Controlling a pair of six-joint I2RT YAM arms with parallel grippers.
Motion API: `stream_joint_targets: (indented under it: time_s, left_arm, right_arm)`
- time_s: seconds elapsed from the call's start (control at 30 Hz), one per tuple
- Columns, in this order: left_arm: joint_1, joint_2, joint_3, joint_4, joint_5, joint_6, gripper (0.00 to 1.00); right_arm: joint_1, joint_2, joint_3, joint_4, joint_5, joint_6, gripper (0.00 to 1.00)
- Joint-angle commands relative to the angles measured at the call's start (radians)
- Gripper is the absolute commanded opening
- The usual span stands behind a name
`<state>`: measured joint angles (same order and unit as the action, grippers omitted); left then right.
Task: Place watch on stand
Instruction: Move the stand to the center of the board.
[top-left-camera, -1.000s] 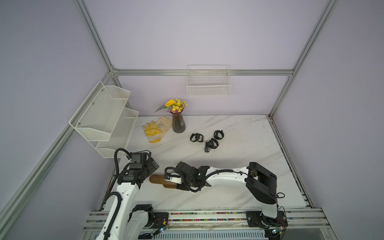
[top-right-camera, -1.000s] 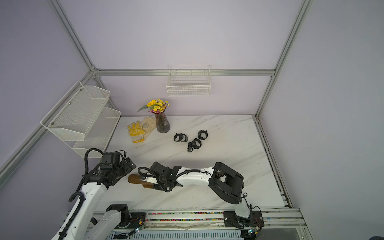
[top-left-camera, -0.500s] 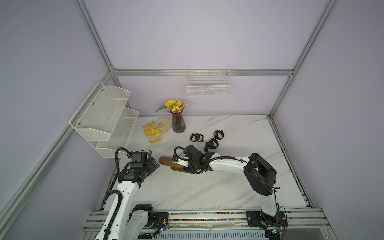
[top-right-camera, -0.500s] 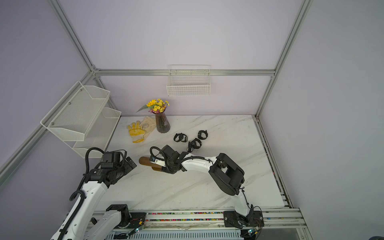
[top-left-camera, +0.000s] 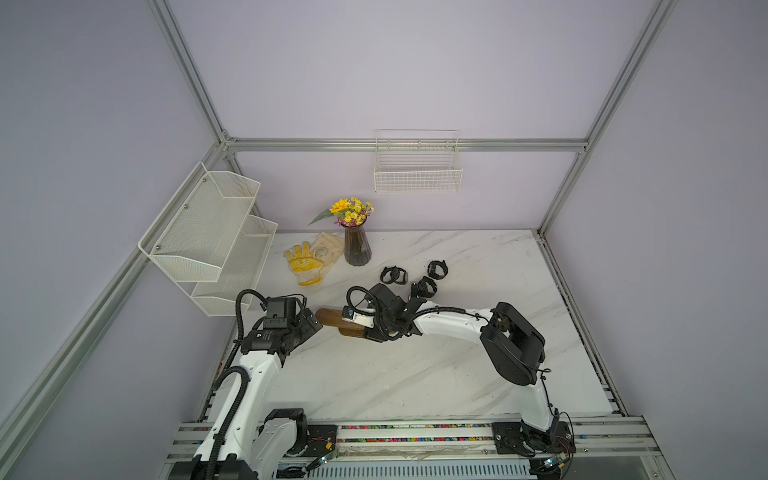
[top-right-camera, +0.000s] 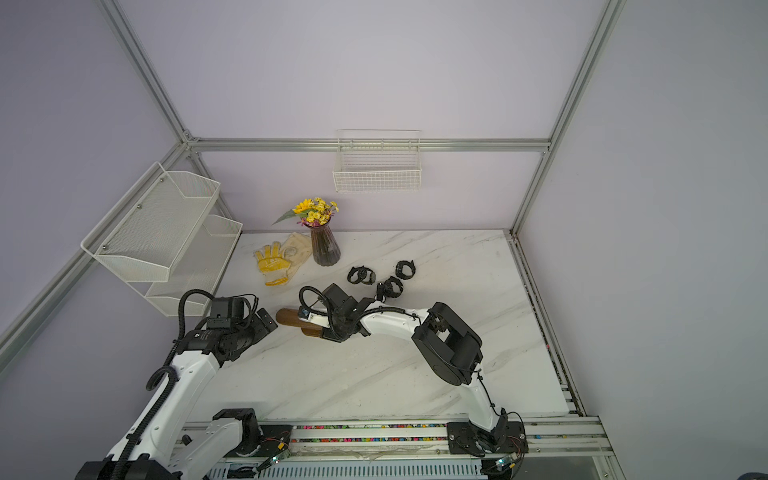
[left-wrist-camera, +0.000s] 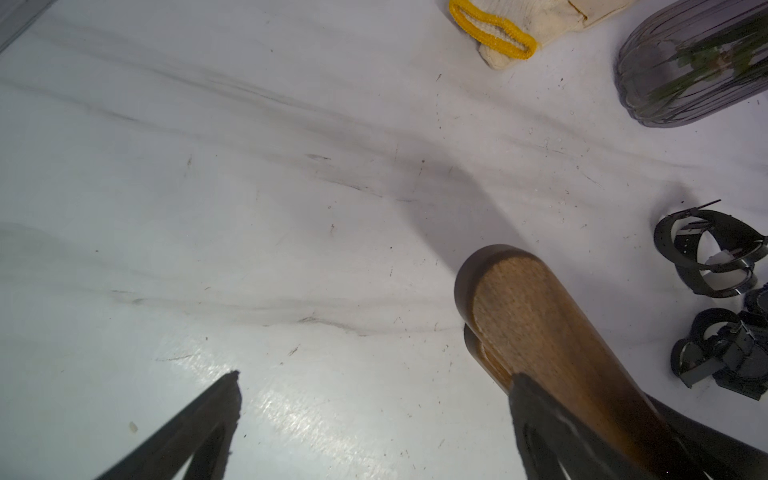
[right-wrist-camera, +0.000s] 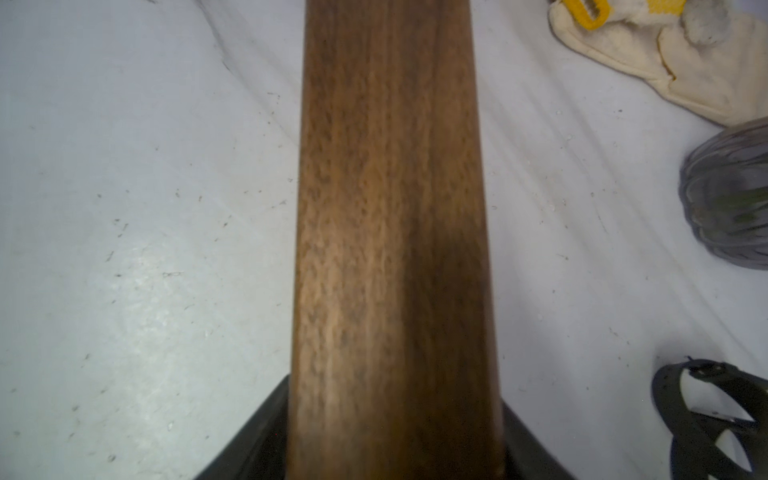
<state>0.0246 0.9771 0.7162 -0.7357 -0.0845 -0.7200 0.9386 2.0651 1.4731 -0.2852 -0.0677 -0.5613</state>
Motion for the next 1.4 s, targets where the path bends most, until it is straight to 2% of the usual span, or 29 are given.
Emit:
stream_joint_targets:
  time_s: [0.0,0.3,0.57,0.83,1.03,1.23,1.37]
  left_arm:
    - [0.006,0.051,0.064,0.09,0.056,0.032,1.0]
    - [0.005,0.206,0.143,0.253,0.129,0.051,1.0]
    - [0.004,0.304,0.18,0.283,0.197,0.047,1.0]
    - [-0.006,0.283,0.144,0.286,0.225,0.024,1.0]
    - [-0.006,0.261,0.139,0.257,0.183,0.026,1.0]
    - [-0.006,0.147,0.198,0.121,0.058,0.051,1.0]
    - [-0.006,0.037,0.2,0.091,0.033,0.067,1.0]
  right_arm:
    - [0.0,-0.014,-0.017,-0.01,0.006,-0.007,0.75]
    - [-0.04,-0.145,-0.15,0.028,0.08,0.088,0.93]
    - [-0.067,-0.202,-0.211,0.075,0.068,0.146,0.97]
    - [-0.071,-0.204,-0.219,0.084,0.102,0.152,0.97]
    - [-0.071,-0.251,-0.232,0.052,0.079,0.186,0.97]
    - [-0.088,-0.456,-0.33,0.052,0.009,0.302,0.97]
    - [-0.133,-0.582,-0.371,0.055,0.054,0.417,0.97]
